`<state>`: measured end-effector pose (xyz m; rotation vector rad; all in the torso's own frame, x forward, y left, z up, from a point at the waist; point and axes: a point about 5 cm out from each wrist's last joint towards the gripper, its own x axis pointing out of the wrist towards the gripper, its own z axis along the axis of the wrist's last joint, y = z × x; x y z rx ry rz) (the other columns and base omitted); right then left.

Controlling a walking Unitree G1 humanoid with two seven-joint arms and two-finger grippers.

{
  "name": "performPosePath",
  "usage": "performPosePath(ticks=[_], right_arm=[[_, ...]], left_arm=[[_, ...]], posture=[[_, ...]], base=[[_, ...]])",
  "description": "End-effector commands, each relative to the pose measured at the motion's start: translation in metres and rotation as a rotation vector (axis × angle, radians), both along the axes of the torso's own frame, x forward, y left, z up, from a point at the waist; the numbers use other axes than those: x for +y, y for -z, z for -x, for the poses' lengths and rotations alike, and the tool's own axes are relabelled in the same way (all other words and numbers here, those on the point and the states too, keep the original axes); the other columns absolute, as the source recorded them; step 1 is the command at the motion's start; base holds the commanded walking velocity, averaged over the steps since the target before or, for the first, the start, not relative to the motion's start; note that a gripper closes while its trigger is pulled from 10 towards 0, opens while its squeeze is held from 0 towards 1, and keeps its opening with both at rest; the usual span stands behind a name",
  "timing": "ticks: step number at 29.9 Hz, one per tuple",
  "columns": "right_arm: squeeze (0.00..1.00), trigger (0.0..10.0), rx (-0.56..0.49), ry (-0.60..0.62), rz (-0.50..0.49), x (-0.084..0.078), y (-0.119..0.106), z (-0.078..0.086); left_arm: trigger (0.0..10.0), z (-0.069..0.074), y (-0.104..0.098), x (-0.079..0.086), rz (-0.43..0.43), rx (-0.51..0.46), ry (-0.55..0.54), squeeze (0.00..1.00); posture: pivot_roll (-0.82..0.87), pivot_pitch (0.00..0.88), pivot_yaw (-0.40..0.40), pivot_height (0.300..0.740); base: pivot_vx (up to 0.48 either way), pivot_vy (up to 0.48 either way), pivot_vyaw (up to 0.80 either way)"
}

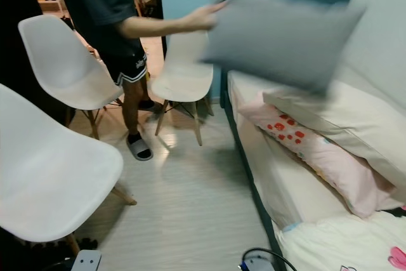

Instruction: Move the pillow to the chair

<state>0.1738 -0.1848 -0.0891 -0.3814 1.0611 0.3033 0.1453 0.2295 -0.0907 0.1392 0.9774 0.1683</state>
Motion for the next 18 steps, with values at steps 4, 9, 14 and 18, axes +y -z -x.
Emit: performPosePath(ticks=[4, 9, 14, 18], right_arm=[[0.0, 10.0, 0.018, -0.065, -0.005, 0.01, 0.002, 0.001], [0.0, 10.0, 0.062, -0.118, 0.007, 0.012, 0.007, 0.015], [0.0, 10.0, 0.102, -0.119, 0.05, -0.002, 0.011, 0.027], [0.0, 10.0, 0.109, -0.102, 0.067, -0.011, 0.011, 0.03]], left_arm=[[10.0, 0.018, 0.01, -0.019, 0.044, 0.058, 0.027, 0.0], [10.0, 0.02, 0.014, -0.036, 0.073, 0.072, 0.068, 0.0], [10.0, 0.017, 0.014, -0.045, 0.083, 0.077, 0.112, 0.0], [10.0, 0.013, 0.013, -0.045, 0.079, 0.073, 0.127, 0.0]], posture=[[0.17, 0.0, -0.051, 0.74], [0.16, 0.0, -0.056, 0.74], [0.13, 0.0, -0.052, 0.74], [0.13, 0.0, -0.052, 0.74]], base=[[0.0, 0.0, 0.0], [0.0, 0.0, 0.0], [0.0, 0.0, 0.0], [0.0, 0.0, 0.0]])
